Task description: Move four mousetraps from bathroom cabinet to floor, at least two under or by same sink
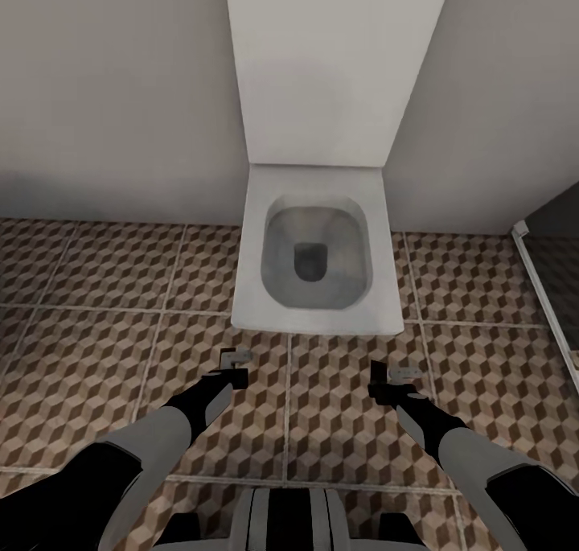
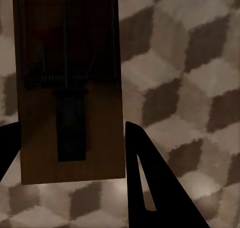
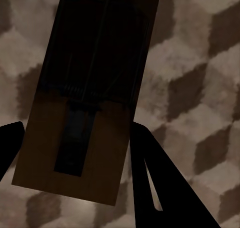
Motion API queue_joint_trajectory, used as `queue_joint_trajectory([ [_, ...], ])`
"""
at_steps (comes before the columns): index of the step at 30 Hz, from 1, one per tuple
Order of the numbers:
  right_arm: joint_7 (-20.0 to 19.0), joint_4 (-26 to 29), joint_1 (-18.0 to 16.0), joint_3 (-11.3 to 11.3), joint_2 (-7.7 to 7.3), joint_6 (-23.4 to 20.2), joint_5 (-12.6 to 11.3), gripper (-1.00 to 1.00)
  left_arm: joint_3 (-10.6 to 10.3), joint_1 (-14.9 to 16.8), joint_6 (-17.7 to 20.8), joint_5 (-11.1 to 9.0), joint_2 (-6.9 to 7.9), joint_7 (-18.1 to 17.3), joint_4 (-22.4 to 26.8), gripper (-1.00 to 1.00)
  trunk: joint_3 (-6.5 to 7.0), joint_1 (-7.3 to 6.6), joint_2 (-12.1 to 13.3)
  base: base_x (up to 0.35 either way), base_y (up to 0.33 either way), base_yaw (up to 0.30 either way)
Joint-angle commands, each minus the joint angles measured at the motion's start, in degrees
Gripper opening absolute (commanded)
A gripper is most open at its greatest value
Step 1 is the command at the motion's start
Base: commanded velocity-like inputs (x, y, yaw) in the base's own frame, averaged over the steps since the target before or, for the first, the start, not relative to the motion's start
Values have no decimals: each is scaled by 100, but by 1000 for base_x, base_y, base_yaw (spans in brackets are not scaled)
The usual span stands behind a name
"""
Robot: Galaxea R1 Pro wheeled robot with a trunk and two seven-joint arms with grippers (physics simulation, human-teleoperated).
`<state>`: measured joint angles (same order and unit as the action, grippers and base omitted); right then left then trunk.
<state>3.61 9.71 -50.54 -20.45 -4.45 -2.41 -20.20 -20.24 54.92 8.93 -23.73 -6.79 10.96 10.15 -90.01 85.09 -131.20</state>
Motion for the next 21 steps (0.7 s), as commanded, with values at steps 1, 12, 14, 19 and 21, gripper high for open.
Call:
queue_joint_trajectory([
  [1,17,13,1,-47,-4,-23,-72,-100,-50,-1,33,-36,2,39,13,-100,-3,-1,-1,0,0,0],
  [12,17,13,1,-47,-4,-23,-72,-100,-45,1,34,-36,2,38,13,-100,-3,-1,-1,0,0,0],
  [14,17,13,1,-47,-4,-23,-72,-100,-47,1,34,-36,2,38,13,-100,-3,-1,-1,0,0,0],
  [19,17,13,1,-47,-4,-23,-72,-100,-46,1,33,-36,2,38,13,-100,-3,-1,-1,0,0,0],
  [21,17,13,1,-47,-4,-23,-72,-100,-45,-1,33,-36,2,38,13,-100,-3,-1,-1,0,0,0],
])
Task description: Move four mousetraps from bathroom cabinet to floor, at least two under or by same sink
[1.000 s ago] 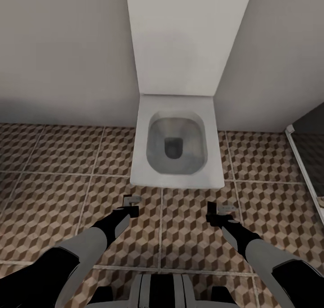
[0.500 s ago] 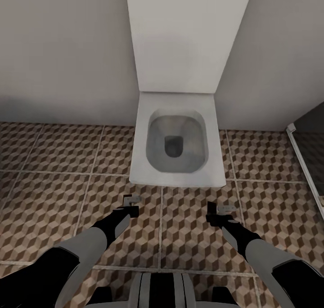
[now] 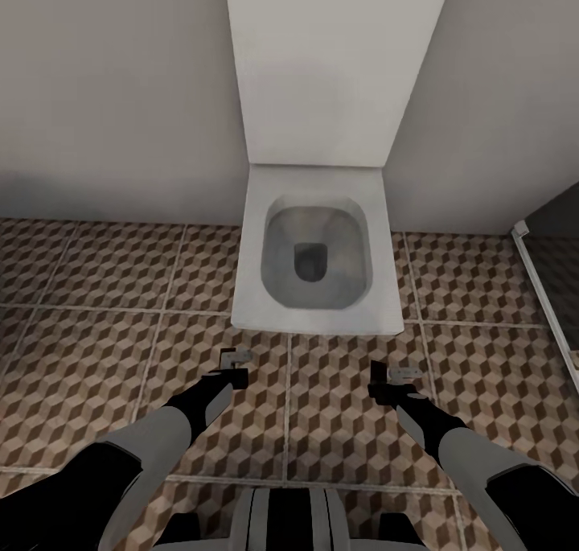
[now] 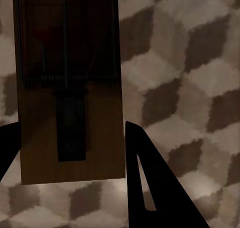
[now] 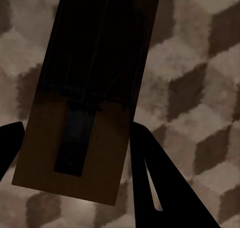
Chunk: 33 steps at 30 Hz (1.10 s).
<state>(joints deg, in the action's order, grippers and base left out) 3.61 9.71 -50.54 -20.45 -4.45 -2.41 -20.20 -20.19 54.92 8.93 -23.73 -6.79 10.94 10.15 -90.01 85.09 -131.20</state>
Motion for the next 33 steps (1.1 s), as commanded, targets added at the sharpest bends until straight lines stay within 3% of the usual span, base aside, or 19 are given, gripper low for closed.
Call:
queue_joint_trajectory([
  [1,17,13,1,-47,-4,-23,-72,-100,-51,0,32,-36,2,39,13,-100,-3,-1,-1,0,0,0],
  [8,17,13,1,-47,-4,-23,-72,-100,-54,1,38,-36,2,39,13,-100,-3,-1,-1,0,0,0],
  [13,17,13,1,-47,-4,-23,-72,-100,-52,2,38,-36,2,39,13,-100,-92,109,-201,0,0,0],
  [33,17,13,1,-47,-4,-23,-72,-100,-48,2,39,-36,2,41,13,-100,-92,109,-201,0,0,0],
])
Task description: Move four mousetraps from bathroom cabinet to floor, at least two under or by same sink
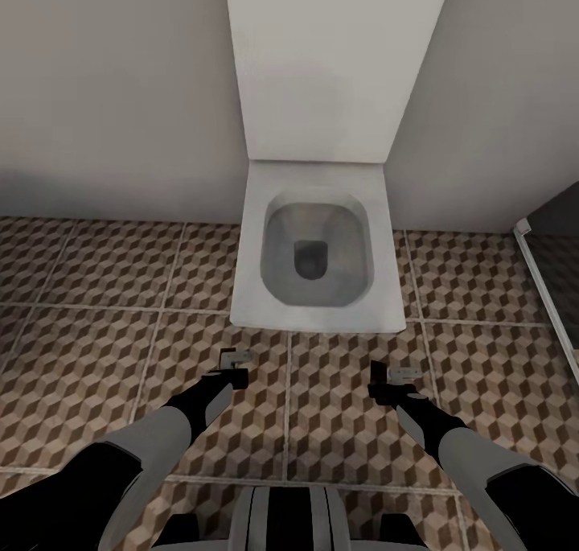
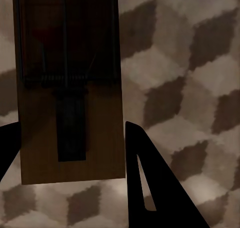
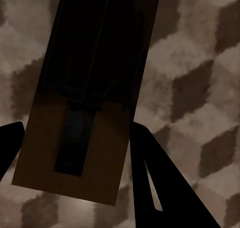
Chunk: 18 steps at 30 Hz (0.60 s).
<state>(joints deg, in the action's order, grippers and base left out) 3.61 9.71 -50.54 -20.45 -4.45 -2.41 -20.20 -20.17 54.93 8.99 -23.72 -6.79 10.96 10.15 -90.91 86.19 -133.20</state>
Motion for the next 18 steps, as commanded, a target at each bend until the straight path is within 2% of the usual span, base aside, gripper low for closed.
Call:
queue_joint_trajectory([
  [1,17,13,1,-47,-4,-23,-72,-100,-51,0,33,-36,2,39,13,-100,-3,-1,-1,0,0,0],
  [18,17,13,1,-47,-4,-23,-72,-100,-51,0,33,-36,-2,46,13,-100,-3,-1,-1,0,0,0],
])
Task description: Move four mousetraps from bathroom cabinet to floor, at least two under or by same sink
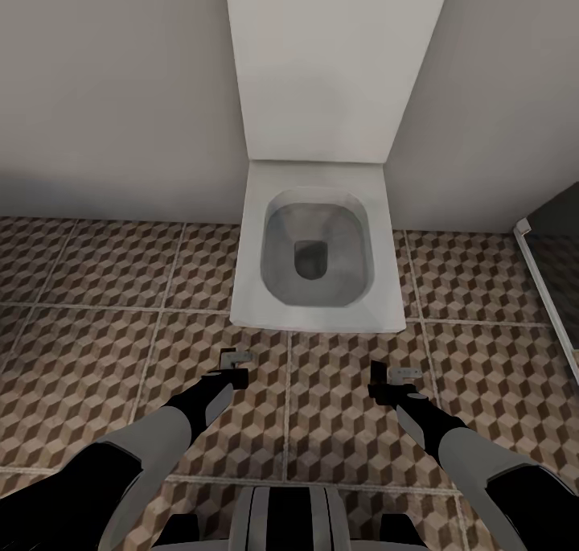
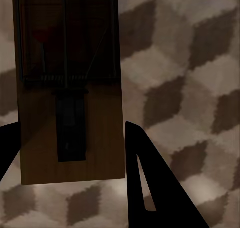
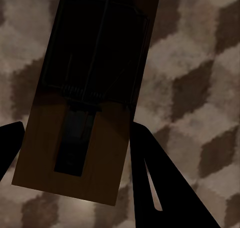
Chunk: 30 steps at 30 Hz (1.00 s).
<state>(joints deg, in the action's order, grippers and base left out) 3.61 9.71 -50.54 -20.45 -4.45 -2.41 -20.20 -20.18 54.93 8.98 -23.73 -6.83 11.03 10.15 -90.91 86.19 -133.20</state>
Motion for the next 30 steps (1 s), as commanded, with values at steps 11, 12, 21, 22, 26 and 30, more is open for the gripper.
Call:
queue_joint_trajectory([
  [11,17,13,1,-47,-4,-23,-51,-100,-55,0,55,-36,-1,39,13,-100,-74,87,-161,0,0,0],
  [12,17,13,1,-47,-4,-23,-50,-100,-56,0,56,-36,-1,39,13,-100,-92,109,-201,0,0,0],
  [21,17,13,1,-47,-4,-23,-46,-100,-56,0,59,-36,-2,39,13,-100,-110,131,-242,0,0,0],
  [22,17,13,1,-47,-4,-23,-46,-100,-56,0,59,-36,-2,39,13,-100,-110,131,-242,0,0,0],
  [26,17,13,1,-47,-4,-23,-45,-100,-56,0,57,-36,-2,39,13,-100,-110,131,-242,0,0,0],
  [30,17,13,1,-47,-4,-23,-45,-100,-56,-1,57,-36,-2,39,13,-100,-110,131,-242,0,0,0],
])
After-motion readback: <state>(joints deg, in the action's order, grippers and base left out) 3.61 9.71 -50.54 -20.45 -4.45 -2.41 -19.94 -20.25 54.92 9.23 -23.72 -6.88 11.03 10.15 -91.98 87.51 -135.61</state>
